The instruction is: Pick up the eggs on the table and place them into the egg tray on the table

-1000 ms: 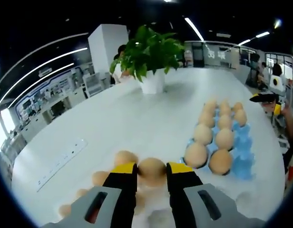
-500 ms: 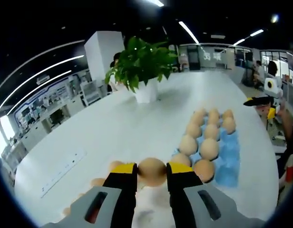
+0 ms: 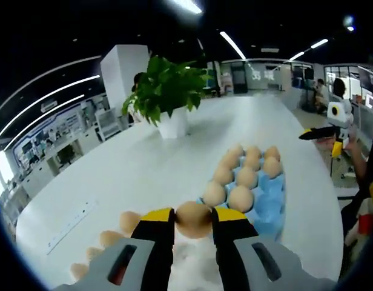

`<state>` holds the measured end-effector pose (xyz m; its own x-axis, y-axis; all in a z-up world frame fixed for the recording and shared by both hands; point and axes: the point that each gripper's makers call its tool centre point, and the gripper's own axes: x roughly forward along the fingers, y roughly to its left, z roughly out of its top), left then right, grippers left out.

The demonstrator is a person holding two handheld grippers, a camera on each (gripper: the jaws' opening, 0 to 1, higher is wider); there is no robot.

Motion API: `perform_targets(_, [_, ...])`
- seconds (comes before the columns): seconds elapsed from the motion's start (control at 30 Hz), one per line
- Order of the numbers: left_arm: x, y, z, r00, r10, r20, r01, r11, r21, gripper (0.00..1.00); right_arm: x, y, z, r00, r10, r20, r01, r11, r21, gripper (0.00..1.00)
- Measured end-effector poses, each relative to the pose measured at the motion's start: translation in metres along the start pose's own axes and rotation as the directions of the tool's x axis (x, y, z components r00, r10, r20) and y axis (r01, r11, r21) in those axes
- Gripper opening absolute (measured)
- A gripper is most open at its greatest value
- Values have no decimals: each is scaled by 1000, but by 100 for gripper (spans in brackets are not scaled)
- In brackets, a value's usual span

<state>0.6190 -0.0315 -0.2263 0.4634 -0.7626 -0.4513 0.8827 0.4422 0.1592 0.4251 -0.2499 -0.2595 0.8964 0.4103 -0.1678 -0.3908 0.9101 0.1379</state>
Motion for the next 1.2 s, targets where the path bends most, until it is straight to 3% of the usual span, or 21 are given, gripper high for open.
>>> perform_targets(0.23, [3,-20,5,1000,-27,2,27,999,20,24,-2,2,-1,1000,6,2,-6,1000,3,83])
perform_targets(0.27, [8,-37,9,998,-57,10,57,998,32,24,-3,2,-1,1000,10,5,-10,1000,3,83])
perform_targets(0.5, [16,-65,16,994,-106,11,105,993,57,24,-4,2,-4,1000,14,-3,-14,1000,1,83])
perform_targets(1.2, [31,-93,24,980,-199,22,197,979,56,24,-4,-2,-4,1000,0,-13,0,1000,4,83])
